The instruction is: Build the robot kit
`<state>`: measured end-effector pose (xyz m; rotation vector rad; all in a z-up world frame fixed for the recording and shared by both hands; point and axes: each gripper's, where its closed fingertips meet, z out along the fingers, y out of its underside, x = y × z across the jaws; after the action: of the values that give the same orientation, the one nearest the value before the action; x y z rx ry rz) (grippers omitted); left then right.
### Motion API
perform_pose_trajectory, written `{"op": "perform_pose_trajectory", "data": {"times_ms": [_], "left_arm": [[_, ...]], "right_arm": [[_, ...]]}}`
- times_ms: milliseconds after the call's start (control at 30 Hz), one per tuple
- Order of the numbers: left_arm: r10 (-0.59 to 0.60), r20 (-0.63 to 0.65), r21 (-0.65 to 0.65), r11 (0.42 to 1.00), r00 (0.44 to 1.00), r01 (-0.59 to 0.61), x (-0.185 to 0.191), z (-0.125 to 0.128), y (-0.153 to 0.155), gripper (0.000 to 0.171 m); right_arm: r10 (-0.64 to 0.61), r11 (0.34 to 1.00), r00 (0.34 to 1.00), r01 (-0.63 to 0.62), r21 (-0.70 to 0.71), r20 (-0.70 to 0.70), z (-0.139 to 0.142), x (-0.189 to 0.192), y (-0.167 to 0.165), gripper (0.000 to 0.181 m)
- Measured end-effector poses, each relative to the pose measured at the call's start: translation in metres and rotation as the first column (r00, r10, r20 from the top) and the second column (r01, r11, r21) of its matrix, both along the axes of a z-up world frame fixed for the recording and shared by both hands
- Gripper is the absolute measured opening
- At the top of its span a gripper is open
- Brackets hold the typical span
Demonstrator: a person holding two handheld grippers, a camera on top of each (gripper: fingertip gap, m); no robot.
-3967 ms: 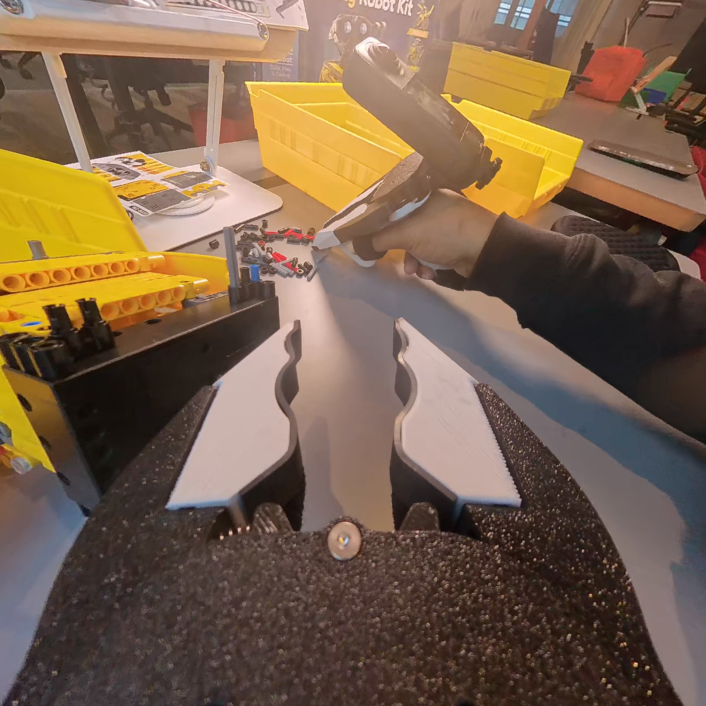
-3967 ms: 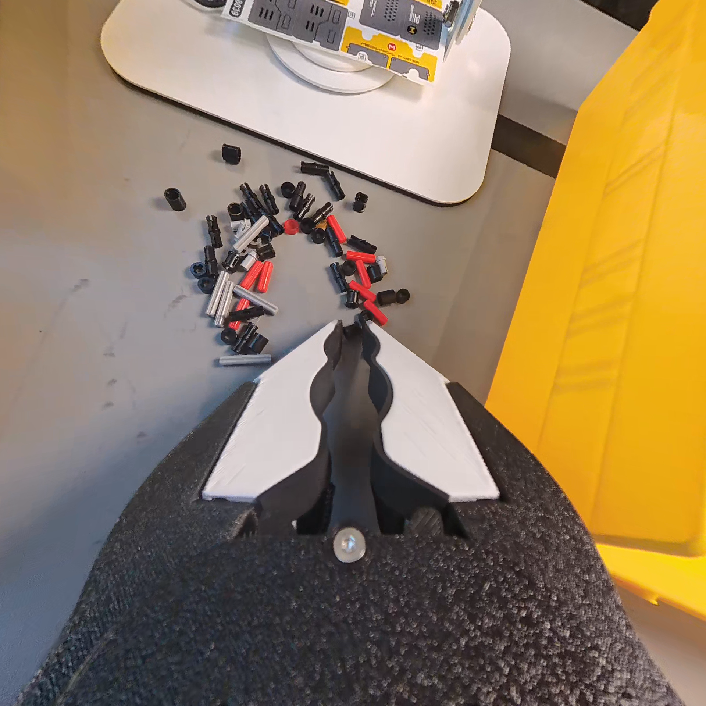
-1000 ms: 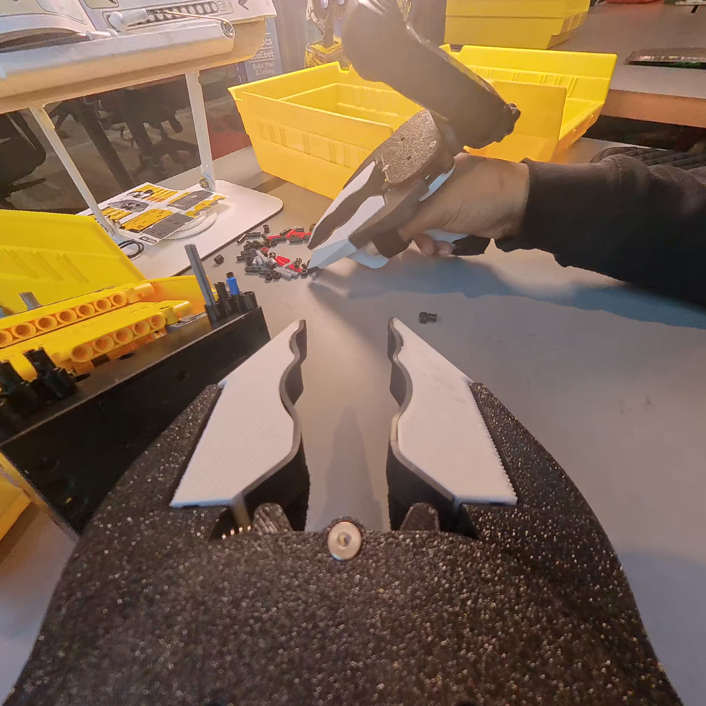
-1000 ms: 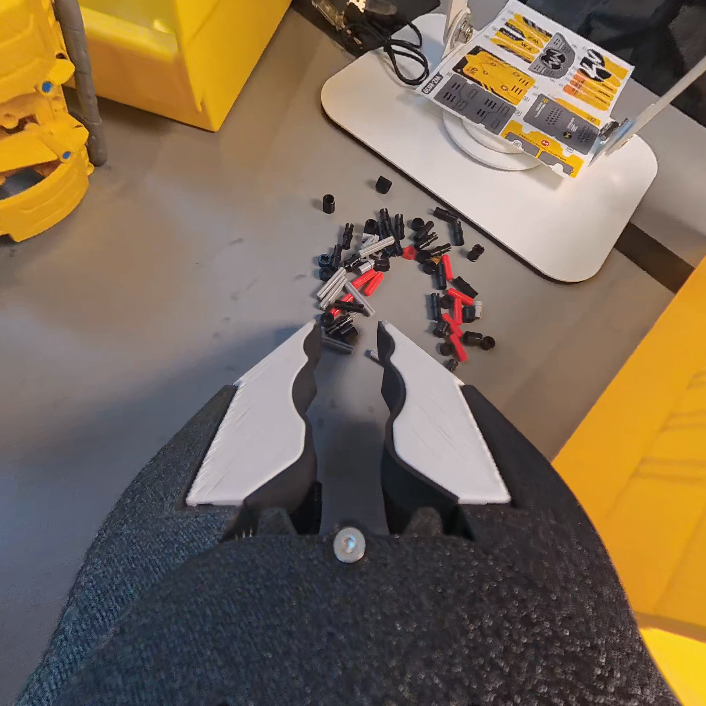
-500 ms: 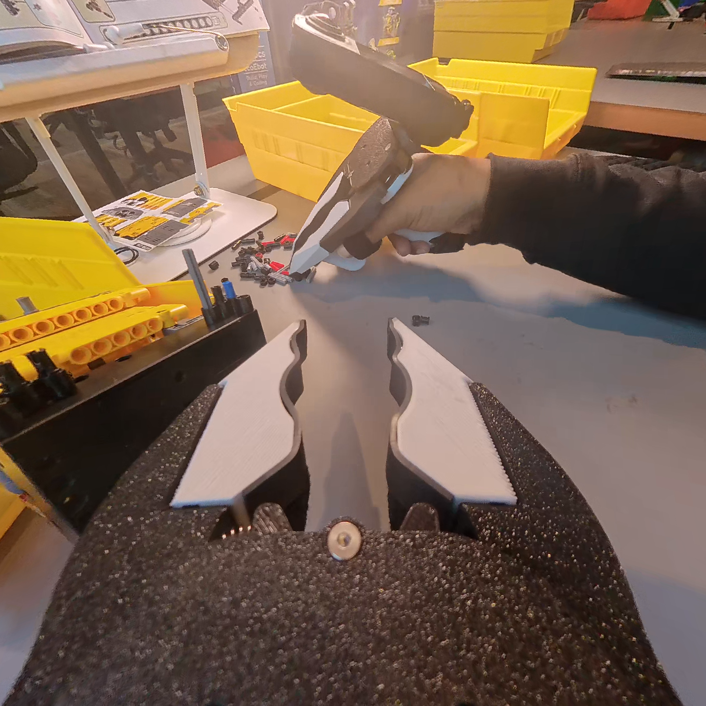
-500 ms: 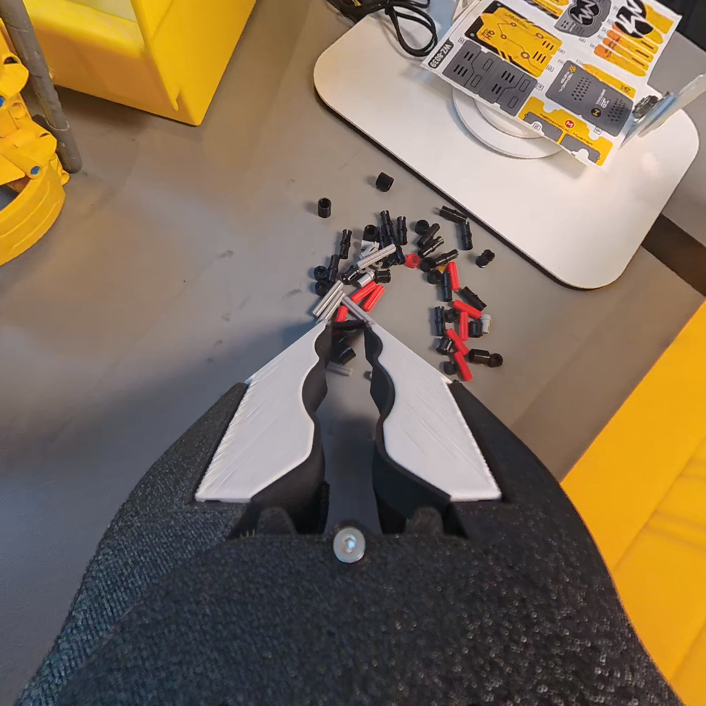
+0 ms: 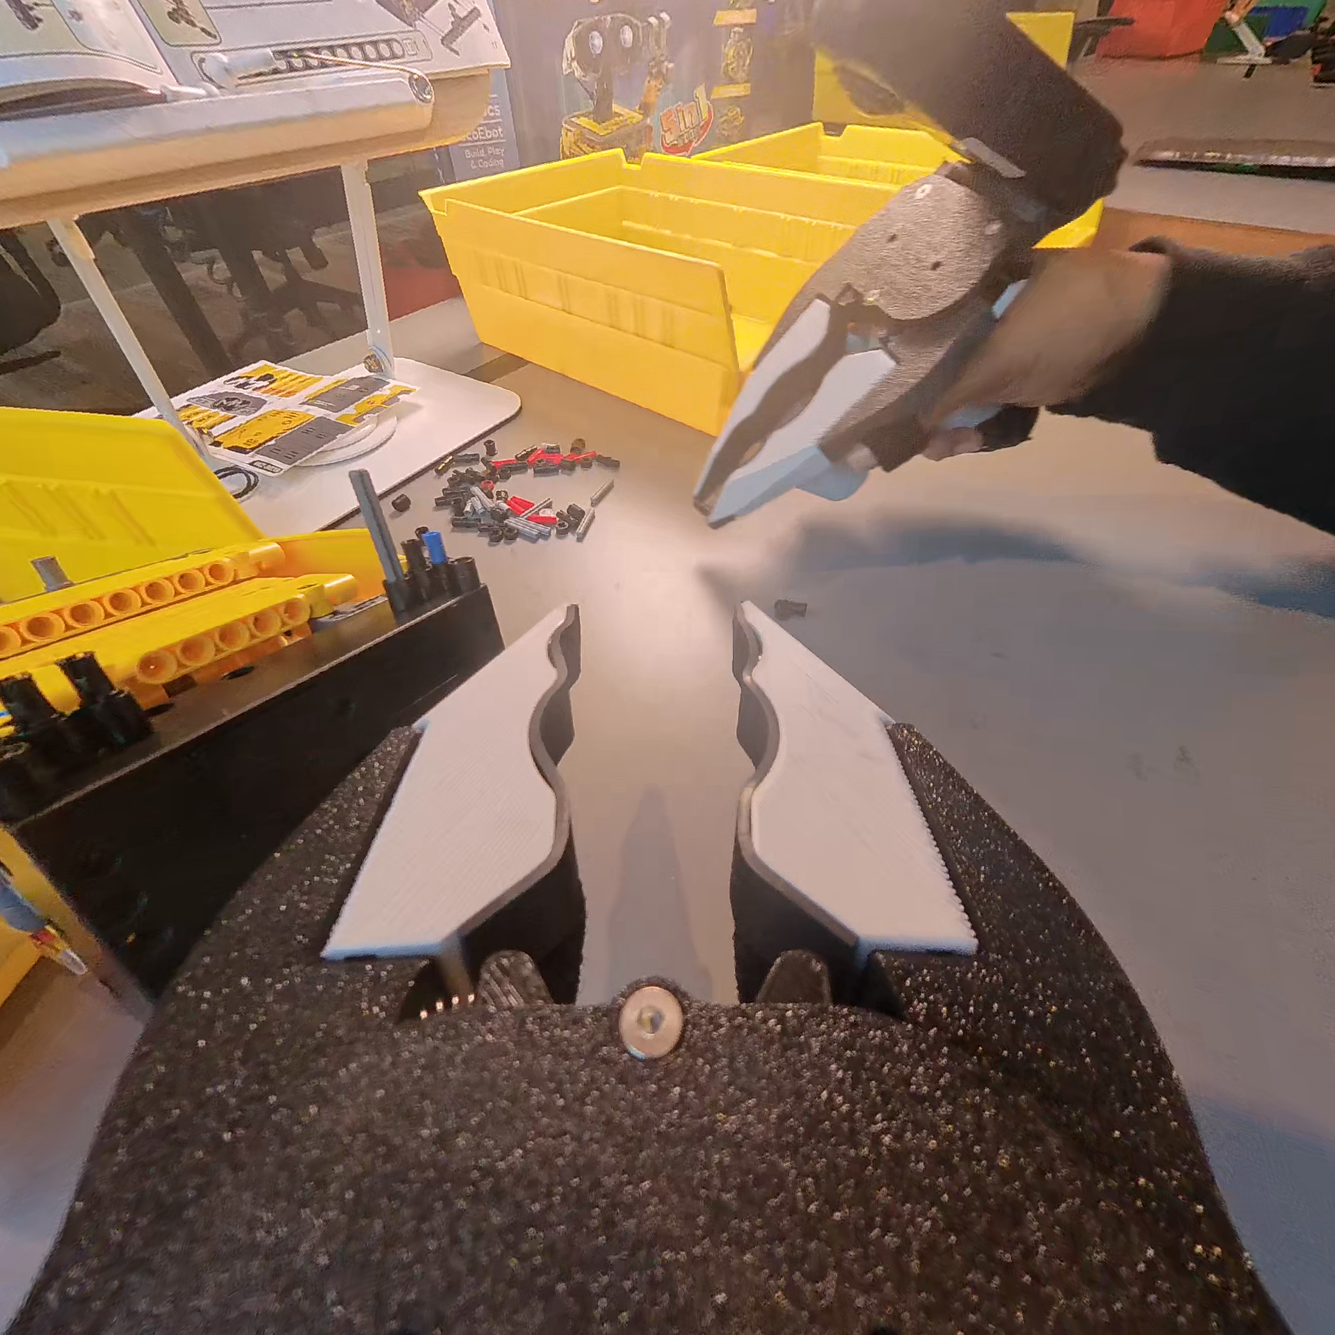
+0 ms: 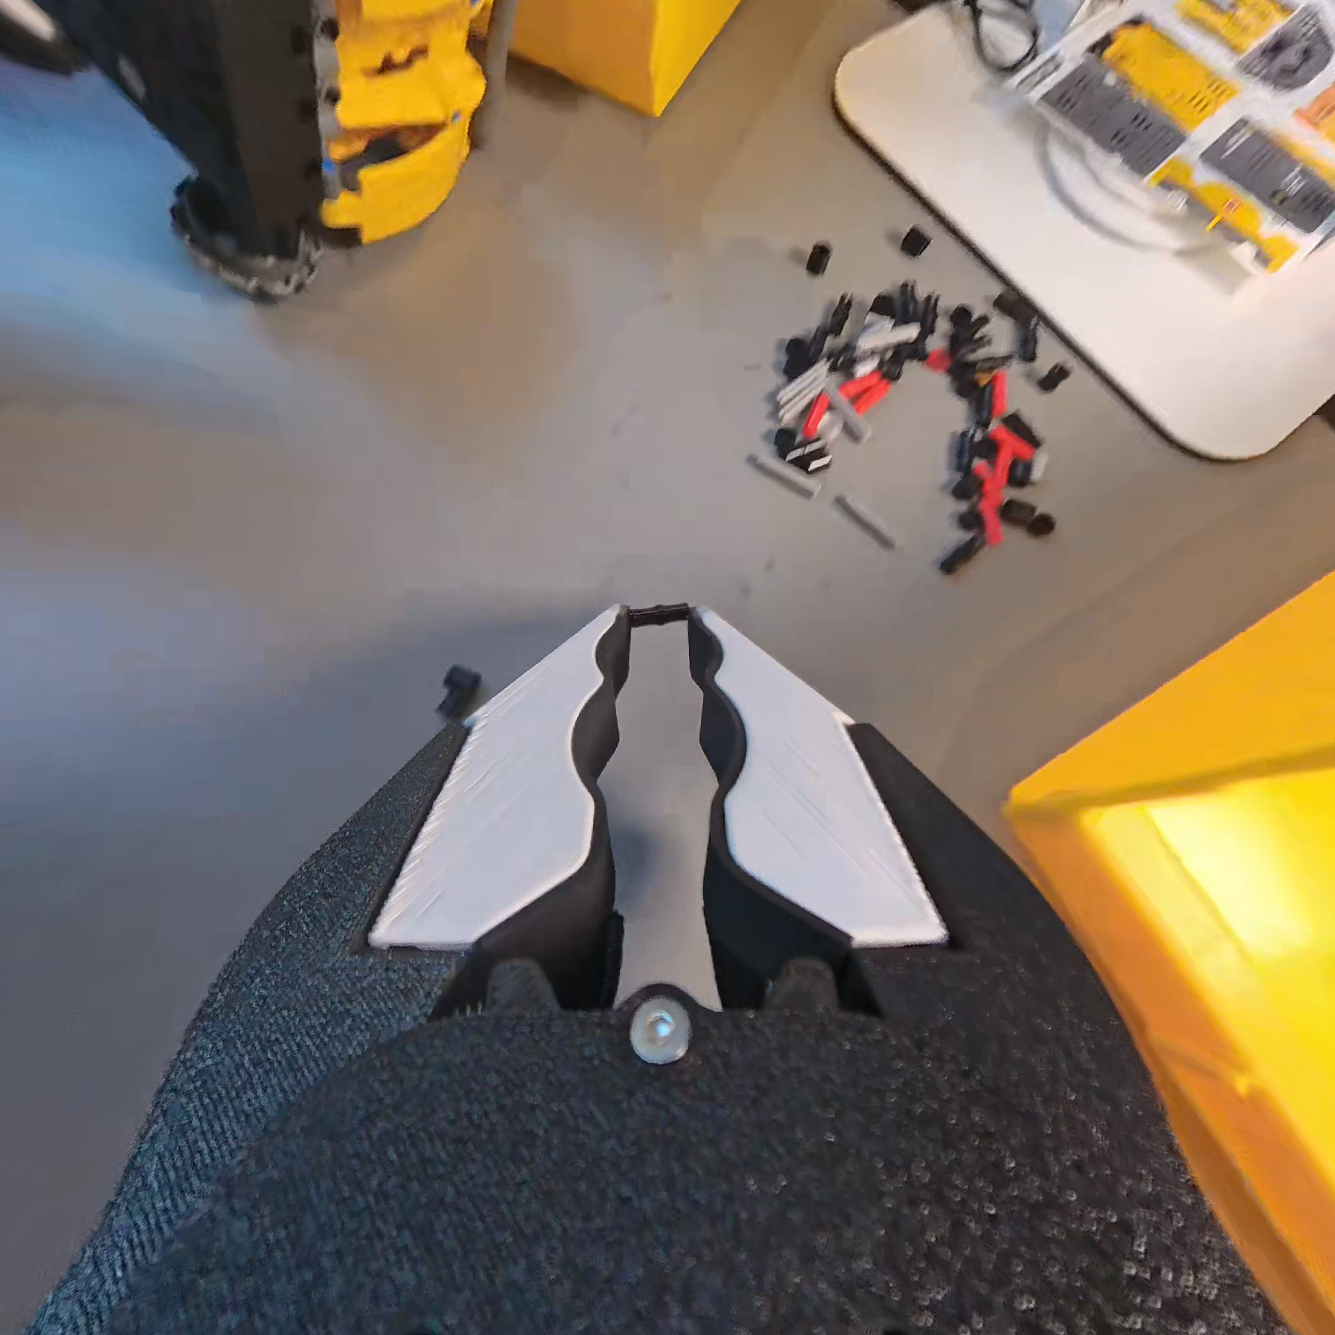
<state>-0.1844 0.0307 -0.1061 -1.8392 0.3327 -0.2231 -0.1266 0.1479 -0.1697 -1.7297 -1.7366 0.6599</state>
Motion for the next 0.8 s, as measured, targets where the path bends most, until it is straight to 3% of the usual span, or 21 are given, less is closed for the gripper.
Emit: {"op": "perform_pose_trajectory", "data": {"times_ms": [133, 300, 533, 667, 800], "left_arm": [[0.002, 0.001, -0.011, 1.0, 1.0, -0.002, 0.0, -0.002, 0.001, 0.04], [0.012, -0.005, -0.015, 1.0, 1.0, -0.012, -0.002, -0.003, 0.002, 0.04], [0.012, -0.001, -0.009, 1.0, 1.0, -0.012, -0.002, -0.002, 0.001, 0.041], [0.013, 0.009, 0.002, 1.0, 1.0, -0.013, -0.003, 0.0, -0.001, 0.041], [0.011, 0.037, 0.01, 1.0, 0.999, -0.012, -0.004, 0.004, -0.002, 0.041]], "right_arm": [[0.013, 1.0, 0.997, -0.012, -0.012, 0.07, -0.013, 0.03, -0.012, 0.016], [0.002, 1.0, 0.994, -0.005, 0.022, 0.108, -0.021, 0.034, -0.012, 0.017], [-0.035, 0.997, 0.994, 0.042, 0.066, -0.102, 0.019, -0.034, 0.02, 0.025], [-0.112, 0.99, 0.994, 0.113, 0.079, -0.015, 0.002, -0.06, 0.051, 0.013], [-0.125, 0.99, 0.992, 0.123, 0.067, 0.032, -0.01, -0.066, 0.059, 0.007]]}}
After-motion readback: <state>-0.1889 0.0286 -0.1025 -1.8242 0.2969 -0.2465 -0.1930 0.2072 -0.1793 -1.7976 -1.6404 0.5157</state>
